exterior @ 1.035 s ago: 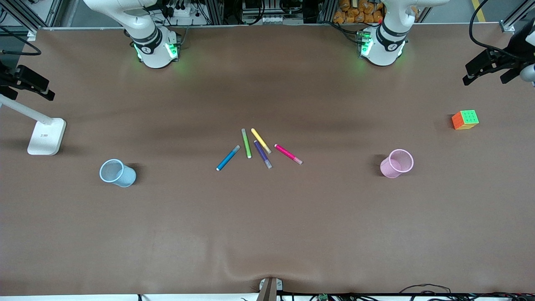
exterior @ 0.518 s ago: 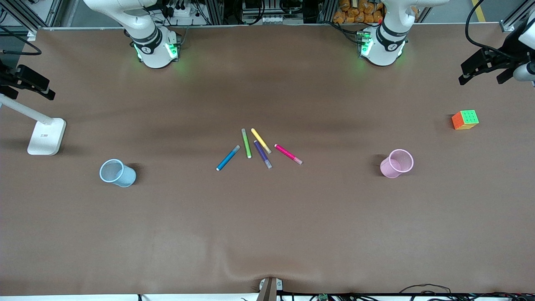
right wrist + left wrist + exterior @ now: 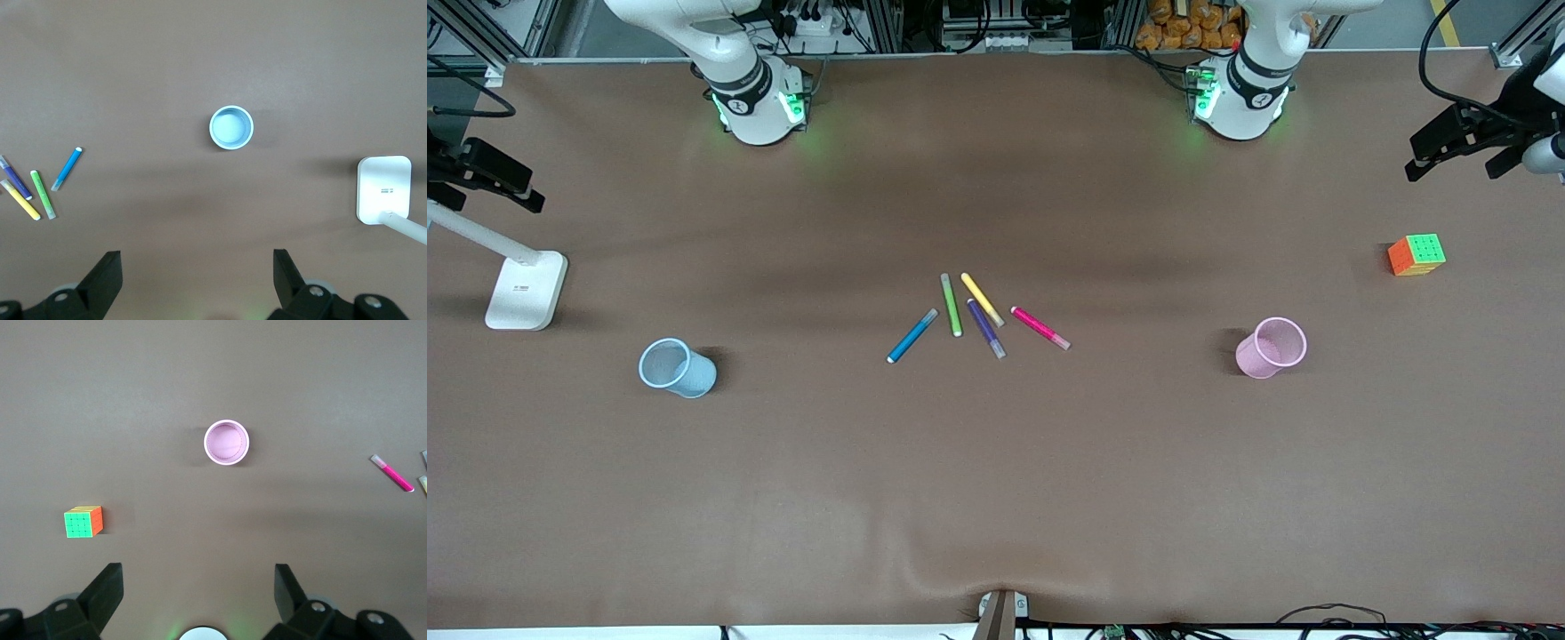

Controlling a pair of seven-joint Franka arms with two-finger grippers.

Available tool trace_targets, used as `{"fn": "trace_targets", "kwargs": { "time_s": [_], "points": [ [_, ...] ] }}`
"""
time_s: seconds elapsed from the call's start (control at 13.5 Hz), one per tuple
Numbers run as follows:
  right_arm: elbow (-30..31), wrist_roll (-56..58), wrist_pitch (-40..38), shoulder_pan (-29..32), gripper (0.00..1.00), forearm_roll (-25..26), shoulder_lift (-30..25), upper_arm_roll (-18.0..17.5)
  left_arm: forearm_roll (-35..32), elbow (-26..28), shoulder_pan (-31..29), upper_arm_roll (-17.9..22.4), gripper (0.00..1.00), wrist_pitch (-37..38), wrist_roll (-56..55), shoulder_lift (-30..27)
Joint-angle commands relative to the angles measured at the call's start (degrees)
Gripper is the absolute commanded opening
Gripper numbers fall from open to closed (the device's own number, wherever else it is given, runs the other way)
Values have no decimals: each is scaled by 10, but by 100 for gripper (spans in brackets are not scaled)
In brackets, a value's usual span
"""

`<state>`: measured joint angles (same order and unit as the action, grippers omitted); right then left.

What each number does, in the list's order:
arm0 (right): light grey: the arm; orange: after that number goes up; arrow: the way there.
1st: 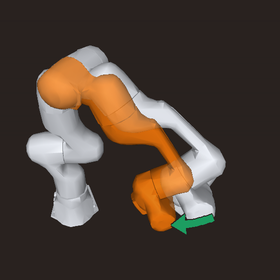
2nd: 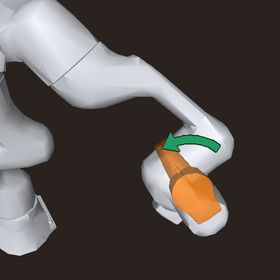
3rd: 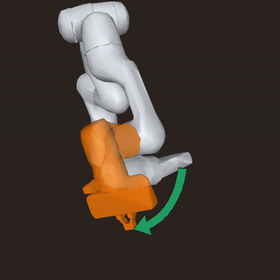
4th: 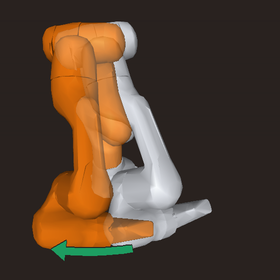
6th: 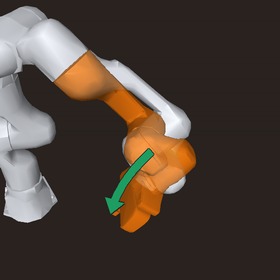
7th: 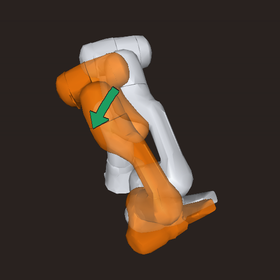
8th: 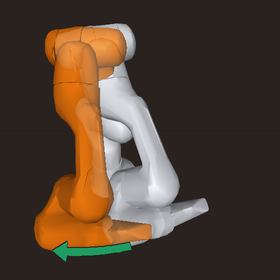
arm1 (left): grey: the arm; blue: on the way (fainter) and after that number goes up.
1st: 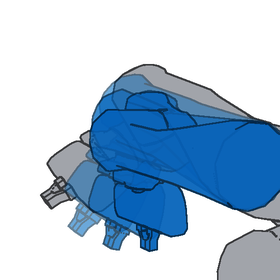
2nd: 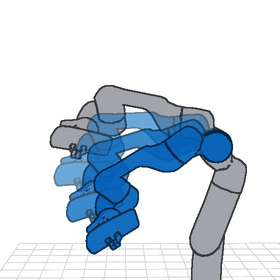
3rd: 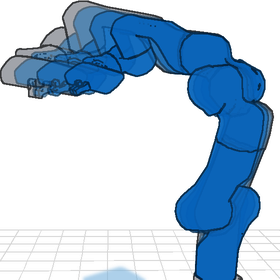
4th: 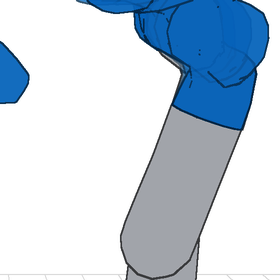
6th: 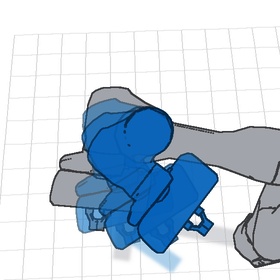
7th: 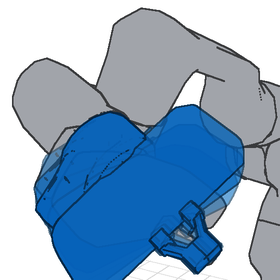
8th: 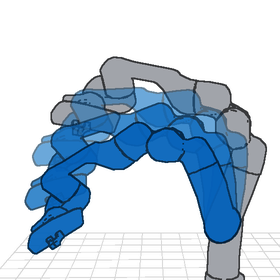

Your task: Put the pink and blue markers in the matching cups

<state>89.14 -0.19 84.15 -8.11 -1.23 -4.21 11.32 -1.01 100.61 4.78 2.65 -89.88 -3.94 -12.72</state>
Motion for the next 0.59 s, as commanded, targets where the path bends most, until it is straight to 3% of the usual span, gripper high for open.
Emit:
{"fn": "trace_targets", "kwargs": {
  "time_s": [0.0,0.52],
  "points": [
    [-7,-8,-7,1,100,4,3,1,-7,1,-1,-1,100,-2,2,-1],
    [-7,-9,-7,1,100,4,3,1,-9,3,-2,-1,100,-7,3,-2]
  ]
}}
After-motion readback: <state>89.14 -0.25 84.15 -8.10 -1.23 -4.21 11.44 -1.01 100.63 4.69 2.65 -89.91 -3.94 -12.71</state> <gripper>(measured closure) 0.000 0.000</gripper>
